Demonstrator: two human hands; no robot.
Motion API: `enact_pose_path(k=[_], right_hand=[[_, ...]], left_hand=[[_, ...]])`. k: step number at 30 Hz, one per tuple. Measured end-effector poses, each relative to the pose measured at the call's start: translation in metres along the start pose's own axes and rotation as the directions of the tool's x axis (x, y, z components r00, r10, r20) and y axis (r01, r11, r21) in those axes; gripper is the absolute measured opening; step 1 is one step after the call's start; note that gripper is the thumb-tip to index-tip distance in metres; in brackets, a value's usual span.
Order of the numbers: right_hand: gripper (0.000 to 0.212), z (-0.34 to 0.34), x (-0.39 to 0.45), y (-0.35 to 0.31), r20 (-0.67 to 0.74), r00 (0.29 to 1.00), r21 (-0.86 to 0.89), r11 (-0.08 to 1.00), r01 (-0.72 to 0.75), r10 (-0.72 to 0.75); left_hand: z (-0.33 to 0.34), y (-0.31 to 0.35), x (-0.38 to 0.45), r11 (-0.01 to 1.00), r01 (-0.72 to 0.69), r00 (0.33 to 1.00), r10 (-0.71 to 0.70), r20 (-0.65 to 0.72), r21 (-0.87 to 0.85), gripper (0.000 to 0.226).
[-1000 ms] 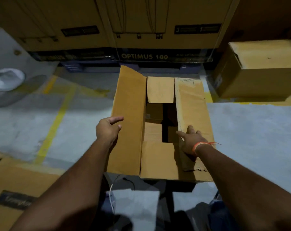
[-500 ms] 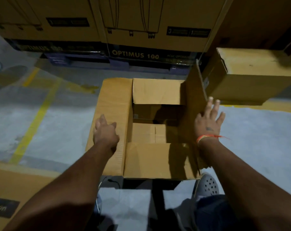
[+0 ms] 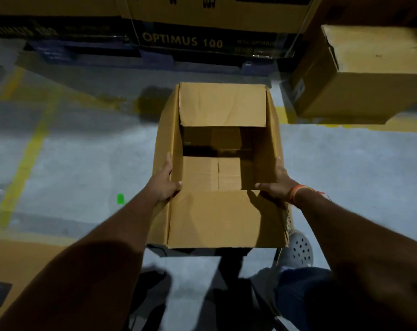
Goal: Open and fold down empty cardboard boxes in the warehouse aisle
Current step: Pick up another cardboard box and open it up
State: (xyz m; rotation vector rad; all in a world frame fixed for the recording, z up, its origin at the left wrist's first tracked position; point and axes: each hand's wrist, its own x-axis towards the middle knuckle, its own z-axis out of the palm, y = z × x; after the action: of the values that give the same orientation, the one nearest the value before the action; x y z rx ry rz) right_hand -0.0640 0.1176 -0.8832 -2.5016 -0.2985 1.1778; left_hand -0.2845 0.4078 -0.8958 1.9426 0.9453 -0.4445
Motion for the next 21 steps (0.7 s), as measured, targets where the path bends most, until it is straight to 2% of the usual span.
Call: enact_pose_path(k=[1, 3, 4, 5, 6, 8, 9, 11, 13, 14, 15, 16, 17, 18, 19, 21], right_hand=[[0.12, -0.002, -0.002, 0.0, -0.024, 1.0, -0.162, 0.987, 0.009, -0.013], [0.1, -0.001, -0.007, -0.007, -0.075, 0.983, -0.542, 0.834, 0.1, -0.167], [0.089, 0.002, -0.01, -0.016, -0.037, 0.964, -0.637, 0.75, 0.181, -0.264], [0.081, 0.008, -0.013, -0.026, 0.033, 0.951, -0.658, 0.709, 0.253, -0.308], [0.074, 0.017, -0.017, -0.036, 0.101, 0.95, -0.643, 0.709, 0.29, -0.297], [0.069, 0.031, -0.028, -0.053, 0.215, 0.963, -0.597, 0.758, 0.262, -0.164], [0.069, 0.034, -0.036, -0.059, 0.247, 0.961, -0.587, 0.77, 0.25, -0.123], [0.066, 0.027, -0.058, -0.072, 0.184, 0.963, -0.585, 0.766, 0.267, -0.195], [0.059, 0.01, -0.082, -0.088, 0.035, 0.945, -0.55, 0.783, 0.29, -0.325], [0.054, 0.002, -0.092, -0.093, -0.017, 0.935, -0.512, 0.806, 0.296, -0.354], [0.046, -0.005, -0.1, -0.096, -0.024, 0.937, -0.451, 0.84, 0.301, -0.349], [0.043, -0.01, -0.109, -0.097, 0.033, 0.949, -0.393, 0.869, 0.301, -0.313], [0.049, -0.012, -0.12, -0.097, 0.126, 0.953, -0.372, 0.877, 0.304, -0.277], [0.062, -0.011, -0.128, -0.094, 0.219, 0.942, -0.396, 0.859, 0.324, -0.254], [0.077, -0.005, -0.132, -0.088, 0.289, 0.926, -0.433, 0.83, 0.351, -0.241], [0.103, 0.017, -0.133, -0.068, 0.366, 0.896, -0.494, 0.764, 0.414, -0.249]], left_hand=[[0.006, 0.004, -0.003, 0.997, -0.006, 1.0, 0.008, -0.029, 0.078, 0.107], [0.018, 0.015, -0.009, 0.924, 0.021, 0.988, 0.04, -0.15, 0.383, 0.107], [0.024, 0.023, -0.014, 0.844, 0.002, 0.981, 0.102, -0.164, 0.537, 0.102], [0.029, 0.031, -0.017, 0.756, -0.062, 0.978, 0.176, -0.112, 0.651, 0.094], [0.035, 0.039, -0.02, 0.677, -0.156, 0.974, 0.228, -0.003, 0.72, 0.085], [0.043, 0.051, -0.027, 0.62, -0.274, 0.961, 0.201, 0.189, 0.736, 0.067], [0.042, 0.055, -0.031, 0.634, -0.282, 0.958, 0.156, 0.239, 0.72, 0.062], [0.031, 0.064, -0.039, 0.685, -0.257, 0.966, 0.163, 0.2, 0.682, 0.056], [0.009, 0.079, -0.052, 0.747, -0.248, 0.956, 0.292, 0.03, 0.617, 0.045], [-0.002, 0.088, -0.06, 0.785, -0.266, 0.947, 0.32, 0.002, 0.559, 0.038], [-0.012, 0.095, -0.069, 0.843, -0.277, 0.953, 0.301, 0.024, 0.462, 0.031], [-0.02, 0.102, -0.08, 0.904, -0.269, 0.963, 0.248, 0.103, 0.332, 0.026], [-0.025, 0.106, -0.094, 0.949, -0.24, 0.957, 0.195, 0.217, 0.207, 0.033], [-0.025, 0.108, -0.109, 0.962, -0.22, 0.935, 0.161, 0.317, 0.16, 0.046], [-0.021, 0.105, -0.119, 0.944, -0.245, 0.916, 0.151, 0.371, 0.22, 0.061], [0.004, 0.085, -0.129, 0.844, -0.334, 0.913, 0.179, 0.368, 0.42, 0.092]])
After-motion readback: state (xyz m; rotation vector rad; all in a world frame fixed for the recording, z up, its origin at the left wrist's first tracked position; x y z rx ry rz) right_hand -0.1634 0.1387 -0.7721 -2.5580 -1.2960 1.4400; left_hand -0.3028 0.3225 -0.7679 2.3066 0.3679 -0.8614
